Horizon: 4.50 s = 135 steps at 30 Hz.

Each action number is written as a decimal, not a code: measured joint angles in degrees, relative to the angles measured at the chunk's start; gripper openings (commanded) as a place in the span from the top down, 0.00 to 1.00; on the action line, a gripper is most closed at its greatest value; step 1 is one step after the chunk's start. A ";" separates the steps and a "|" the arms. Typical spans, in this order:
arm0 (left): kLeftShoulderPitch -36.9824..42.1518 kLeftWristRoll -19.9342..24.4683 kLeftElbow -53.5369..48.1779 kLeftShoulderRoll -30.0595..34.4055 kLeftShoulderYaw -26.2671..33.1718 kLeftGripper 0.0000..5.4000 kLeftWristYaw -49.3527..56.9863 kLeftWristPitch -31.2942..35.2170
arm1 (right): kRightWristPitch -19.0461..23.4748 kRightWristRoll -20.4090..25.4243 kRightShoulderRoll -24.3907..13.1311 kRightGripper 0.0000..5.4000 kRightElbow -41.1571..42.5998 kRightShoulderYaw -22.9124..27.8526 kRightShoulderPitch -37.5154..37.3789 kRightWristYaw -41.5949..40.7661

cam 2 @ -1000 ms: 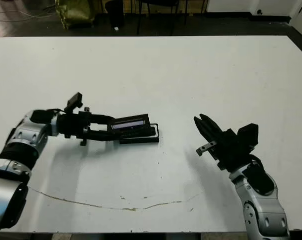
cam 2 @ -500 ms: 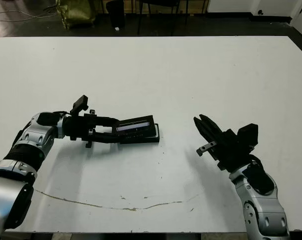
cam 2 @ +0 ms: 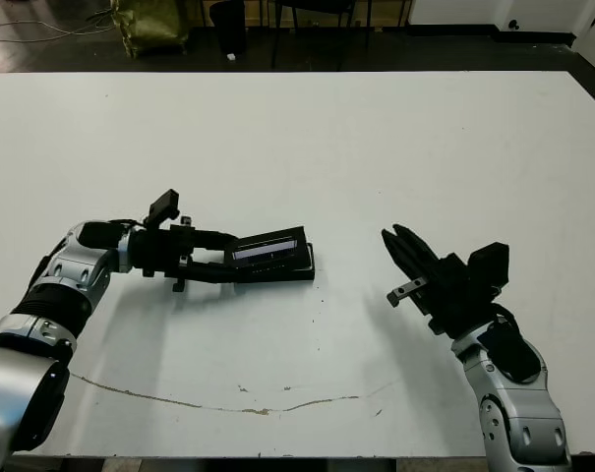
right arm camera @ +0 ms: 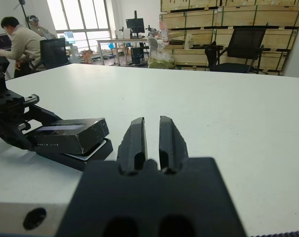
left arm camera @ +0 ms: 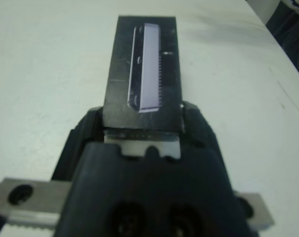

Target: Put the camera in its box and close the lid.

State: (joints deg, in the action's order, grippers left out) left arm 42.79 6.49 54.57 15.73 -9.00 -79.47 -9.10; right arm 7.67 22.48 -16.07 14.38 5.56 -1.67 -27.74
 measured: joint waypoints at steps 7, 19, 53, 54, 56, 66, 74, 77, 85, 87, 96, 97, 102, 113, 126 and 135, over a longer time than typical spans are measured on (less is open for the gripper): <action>0.85 -2.78 0.60 -0.74 -1.54 0.62 1.75 -2.13 | -0.08 0.09 0.00 1.00 -0.02 0.00 -0.04 -0.09; 4.51 -7.01 4.05 -2.21 -3.73 0.62 2.45 -3.30 | -0.38 0.27 0.03 1.00 -0.83 0.29 -0.13 -0.55; 7.80 -10.72 -0.44 -1.45 -9.48 0.61 0.75 2.43 | 0.69 -0.74 0.09 1.00 0.81 -0.02 -0.81 0.82; 7.84 -10.92 -0.44 -1.28 -9.84 0.58 0.73 1.73 | 0.69 -0.74 0.09 1.00 0.83 -0.02 -0.81 0.83; 8.07 -11.46 -0.18 -0.96 -10.58 0.51 0.56 0.11 | 0.68 -0.74 0.10 1.00 0.83 -0.02 -0.81 0.82; 8.75 -12.46 2.02 -0.21 -12.27 0.06 -0.01 -11.86 | 0.60 -0.76 0.10 1.00 0.80 -0.02 -0.80 0.79; 8.70 -12.00 3.96 2.52 -11.54 0.00 -0.74 -11.97 | 0.51 -0.87 0.13 1.00 0.81 -0.02 -0.84 0.91; 7.68 -11.19 3.90 4.93 -10.65 0.00 -1.35 -11.61 | 0.50 -0.77 0.14 1.00 0.79 -0.02 -0.85 0.79; 3.19 -9.78 0.69 12.81 -7.23 0.00 1.04 -15.38 | -0.20 -0.64 0.23 1.00 -0.31 0.01 -0.81 -0.31; 1.82 -9.00 -0.35 14.88 -5.87 0.00 1.03 -15.15 | -0.30 -0.67 0.25 1.00 -0.31 0.01 -0.83 -0.31; -2.97 3.49 -17.43 19.31 6.39 0.12 5.20 0.15 | -1.31 -0.83 0.44 1.00 -0.82 -0.02 -0.75 -0.55; -4.65 5.73 -21.21 18.01 8.40 0.16 8.25 1.75 | -1.35 -0.84 0.48 1.00 -0.87 -0.01 -0.79 -0.52; -15.32 13.51 -40.71 6.32 11.95 0.39 24.53 8.08 | -1.63 -0.79 0.79 1.00 -0.98 -0.03 -0.75 -0.49; -23.56 10.76 -63.68 -4.80 1.83 0.90 47.37 26.20 | -2.27 -0.88 1.20 1.00 -1.49 -0.05 -0.73 -0.21; -25.47 6.57 -64.92 -8.37 -4.74 1.00 56.85 45.36 | -2.45 -0.76 1.21 1.00 -1.22 -0.08 -0.84 0.38; -25.32 7.66 -64.36 -10.05 -3.93 1.00 59.71 54.17 | -2.21 -0.82 1.21 1.00 -0.93 -0.28 -0.82 0.46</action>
State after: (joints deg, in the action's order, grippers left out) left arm 17.47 14.15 -9.79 5.68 -12.93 -19.76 45.06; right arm 5.46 21.66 -14.86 13.45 5.28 -2.49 -27.29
